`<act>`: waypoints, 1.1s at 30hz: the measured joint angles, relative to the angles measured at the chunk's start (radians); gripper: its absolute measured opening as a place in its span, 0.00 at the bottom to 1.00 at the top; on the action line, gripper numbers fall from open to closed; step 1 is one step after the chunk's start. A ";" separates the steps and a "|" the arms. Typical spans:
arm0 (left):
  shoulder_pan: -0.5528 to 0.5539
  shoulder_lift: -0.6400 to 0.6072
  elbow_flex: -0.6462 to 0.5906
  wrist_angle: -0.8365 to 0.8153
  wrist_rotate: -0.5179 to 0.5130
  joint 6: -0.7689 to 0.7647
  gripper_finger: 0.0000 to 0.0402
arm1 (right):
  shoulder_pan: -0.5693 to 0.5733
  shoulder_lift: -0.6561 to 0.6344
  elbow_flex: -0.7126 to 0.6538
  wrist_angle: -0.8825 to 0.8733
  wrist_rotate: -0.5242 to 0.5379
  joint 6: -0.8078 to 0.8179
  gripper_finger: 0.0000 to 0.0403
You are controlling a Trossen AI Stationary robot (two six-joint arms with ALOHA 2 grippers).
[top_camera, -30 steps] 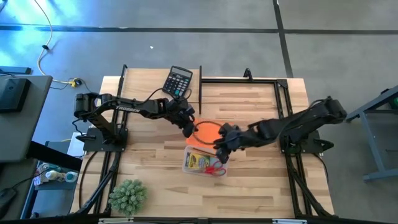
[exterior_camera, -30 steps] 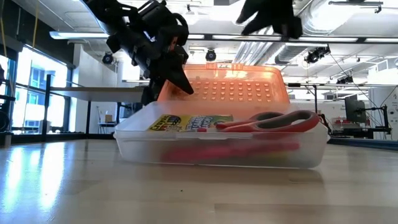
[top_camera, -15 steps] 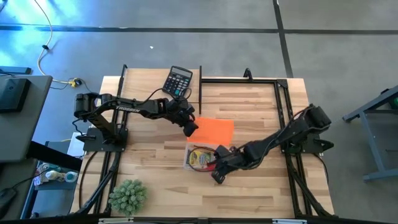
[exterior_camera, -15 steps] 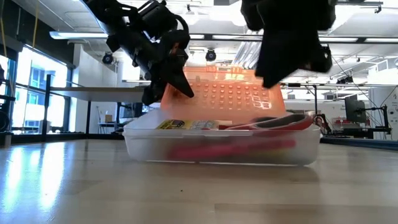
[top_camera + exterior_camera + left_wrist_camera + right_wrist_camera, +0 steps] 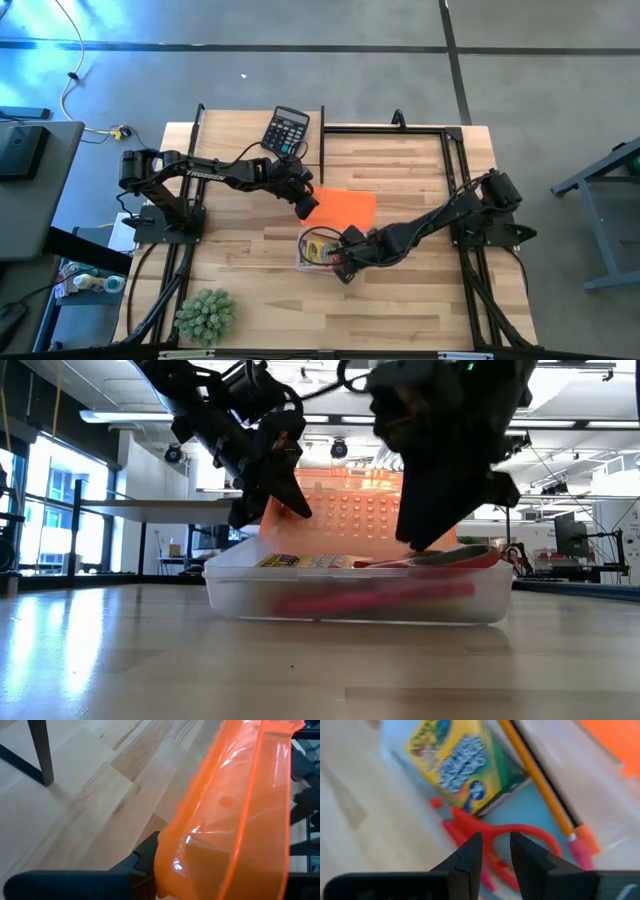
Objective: Pack school essentials
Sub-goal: Close the supply box
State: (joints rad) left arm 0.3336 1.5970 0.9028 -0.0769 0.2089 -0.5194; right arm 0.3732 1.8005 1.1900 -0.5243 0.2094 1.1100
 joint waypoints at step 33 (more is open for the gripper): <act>-0.002 0.000 0.000 0.002 0.043 0.071 0.19 | -0.004 -0.055 0.000 0.001 -0.031 0.037 0.22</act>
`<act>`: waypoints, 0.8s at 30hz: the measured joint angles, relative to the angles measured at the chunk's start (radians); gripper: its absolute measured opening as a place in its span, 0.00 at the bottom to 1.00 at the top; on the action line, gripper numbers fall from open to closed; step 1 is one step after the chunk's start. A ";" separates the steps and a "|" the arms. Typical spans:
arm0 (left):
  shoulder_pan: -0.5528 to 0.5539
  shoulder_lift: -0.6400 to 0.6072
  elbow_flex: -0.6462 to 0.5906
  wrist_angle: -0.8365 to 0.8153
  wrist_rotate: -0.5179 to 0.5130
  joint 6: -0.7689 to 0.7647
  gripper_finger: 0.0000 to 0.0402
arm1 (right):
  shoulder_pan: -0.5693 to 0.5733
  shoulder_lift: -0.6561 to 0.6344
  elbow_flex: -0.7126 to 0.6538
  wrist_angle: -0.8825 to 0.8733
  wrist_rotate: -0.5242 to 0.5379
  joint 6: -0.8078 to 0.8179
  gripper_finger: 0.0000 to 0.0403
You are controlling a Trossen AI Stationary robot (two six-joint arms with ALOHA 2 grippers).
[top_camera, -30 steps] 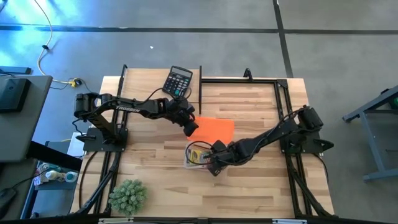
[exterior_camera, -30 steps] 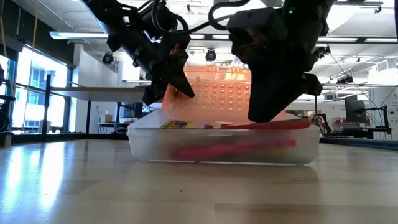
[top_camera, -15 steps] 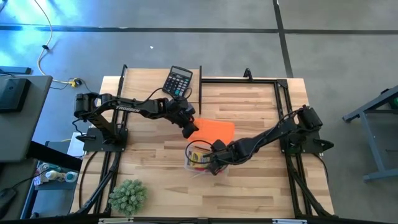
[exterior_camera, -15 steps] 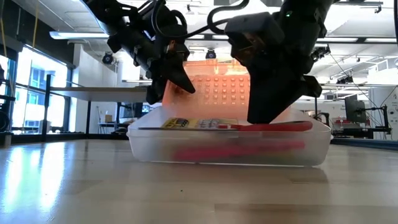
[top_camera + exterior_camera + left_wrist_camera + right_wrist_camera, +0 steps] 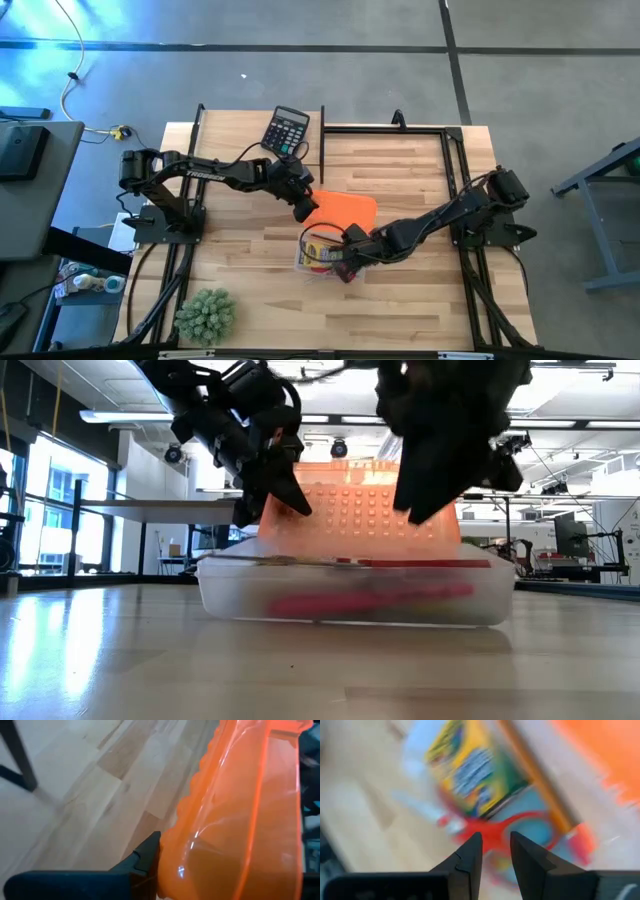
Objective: Pack school essentials
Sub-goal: Close the supply box
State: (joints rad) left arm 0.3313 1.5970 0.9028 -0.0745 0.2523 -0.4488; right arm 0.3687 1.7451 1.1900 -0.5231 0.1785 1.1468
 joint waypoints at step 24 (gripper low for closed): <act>-0.007 0.000 0.000 -0.041 -0.175 -0.126 0.19 | 0.068 0.140 0.001 0.348 0.005 -0.262 0.22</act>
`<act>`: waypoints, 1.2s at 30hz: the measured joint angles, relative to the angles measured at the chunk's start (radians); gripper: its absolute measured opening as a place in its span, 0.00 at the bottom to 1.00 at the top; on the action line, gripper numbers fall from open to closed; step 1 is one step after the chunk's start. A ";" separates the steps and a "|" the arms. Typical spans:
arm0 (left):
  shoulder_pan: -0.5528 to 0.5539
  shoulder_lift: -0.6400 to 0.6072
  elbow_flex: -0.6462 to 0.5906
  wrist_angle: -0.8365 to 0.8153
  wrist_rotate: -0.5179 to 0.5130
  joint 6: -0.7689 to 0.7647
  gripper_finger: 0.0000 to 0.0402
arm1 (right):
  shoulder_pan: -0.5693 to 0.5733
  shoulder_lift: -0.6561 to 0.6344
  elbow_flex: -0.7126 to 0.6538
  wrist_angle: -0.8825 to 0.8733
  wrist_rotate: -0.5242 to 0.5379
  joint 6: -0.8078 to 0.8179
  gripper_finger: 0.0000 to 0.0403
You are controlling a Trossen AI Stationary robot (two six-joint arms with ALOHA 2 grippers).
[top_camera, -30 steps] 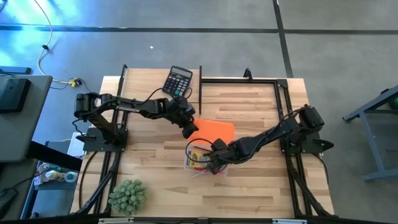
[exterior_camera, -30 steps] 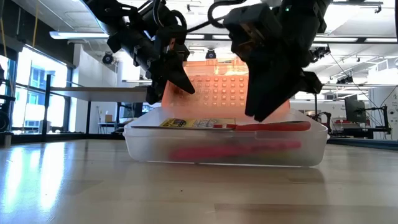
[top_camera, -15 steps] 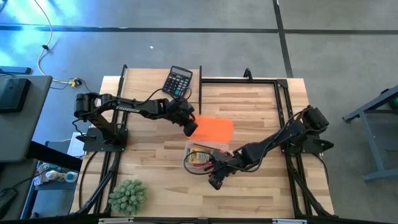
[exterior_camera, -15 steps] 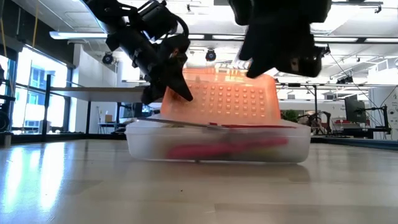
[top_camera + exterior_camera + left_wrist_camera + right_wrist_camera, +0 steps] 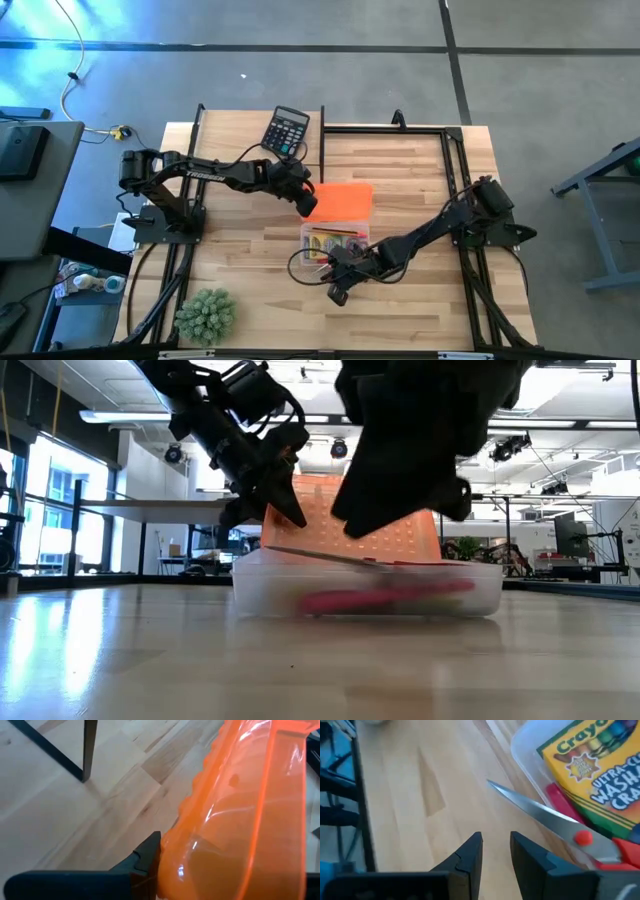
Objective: Pack school essentials
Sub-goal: Close the supply box
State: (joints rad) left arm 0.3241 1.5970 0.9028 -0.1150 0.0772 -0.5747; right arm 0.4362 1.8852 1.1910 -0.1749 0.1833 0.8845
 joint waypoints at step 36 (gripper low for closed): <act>-0.003 0.000 0.000 0.007 -0.003 -0.007 0.19 | -0.105 0.062 0.000 0.077 0.006 -0.010 0.22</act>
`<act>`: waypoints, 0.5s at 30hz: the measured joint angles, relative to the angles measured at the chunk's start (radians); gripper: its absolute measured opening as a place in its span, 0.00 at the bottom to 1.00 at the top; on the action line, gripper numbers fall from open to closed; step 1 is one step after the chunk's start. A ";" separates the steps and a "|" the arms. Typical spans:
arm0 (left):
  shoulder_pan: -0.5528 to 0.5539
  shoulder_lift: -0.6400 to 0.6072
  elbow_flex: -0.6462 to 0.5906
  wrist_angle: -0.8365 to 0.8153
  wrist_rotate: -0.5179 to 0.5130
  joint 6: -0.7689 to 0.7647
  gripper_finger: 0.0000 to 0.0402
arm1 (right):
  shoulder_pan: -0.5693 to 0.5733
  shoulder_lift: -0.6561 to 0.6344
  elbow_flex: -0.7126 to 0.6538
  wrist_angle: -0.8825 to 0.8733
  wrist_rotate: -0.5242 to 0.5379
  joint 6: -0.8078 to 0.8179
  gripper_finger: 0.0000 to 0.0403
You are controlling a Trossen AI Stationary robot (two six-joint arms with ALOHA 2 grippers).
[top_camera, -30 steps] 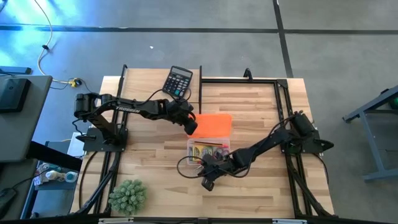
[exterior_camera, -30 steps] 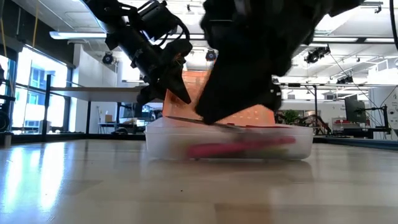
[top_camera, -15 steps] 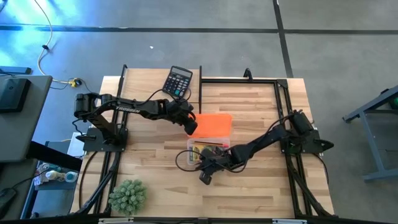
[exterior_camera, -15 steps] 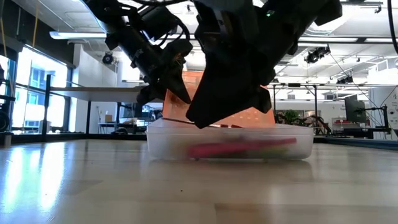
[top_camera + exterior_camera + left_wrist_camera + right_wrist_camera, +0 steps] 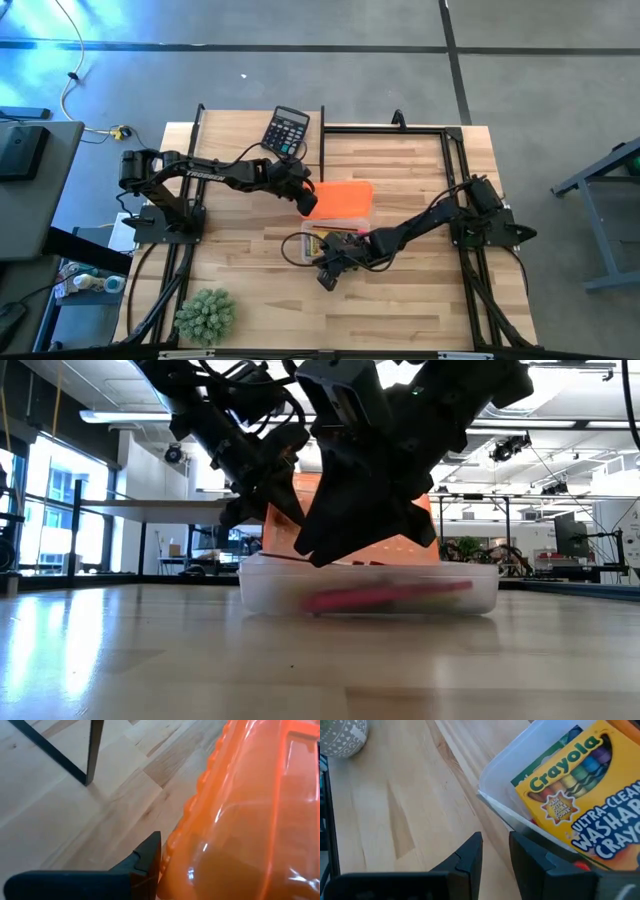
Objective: Pack school essentials
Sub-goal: Close the supply box
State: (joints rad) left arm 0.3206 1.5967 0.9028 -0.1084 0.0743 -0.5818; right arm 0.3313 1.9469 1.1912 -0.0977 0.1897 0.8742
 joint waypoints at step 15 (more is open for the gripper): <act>0.001 0.000 0.000 0.002 0.065 0.081 0.19 | -0.006 -0.008 0.001 -0.072 -0.003 0.033 0.22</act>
State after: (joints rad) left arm 0.3213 1.5966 0.9028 -0.1062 0.1390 -0.5006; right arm 0.3256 1.9385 1.1919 -0.1702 0.1863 0.9073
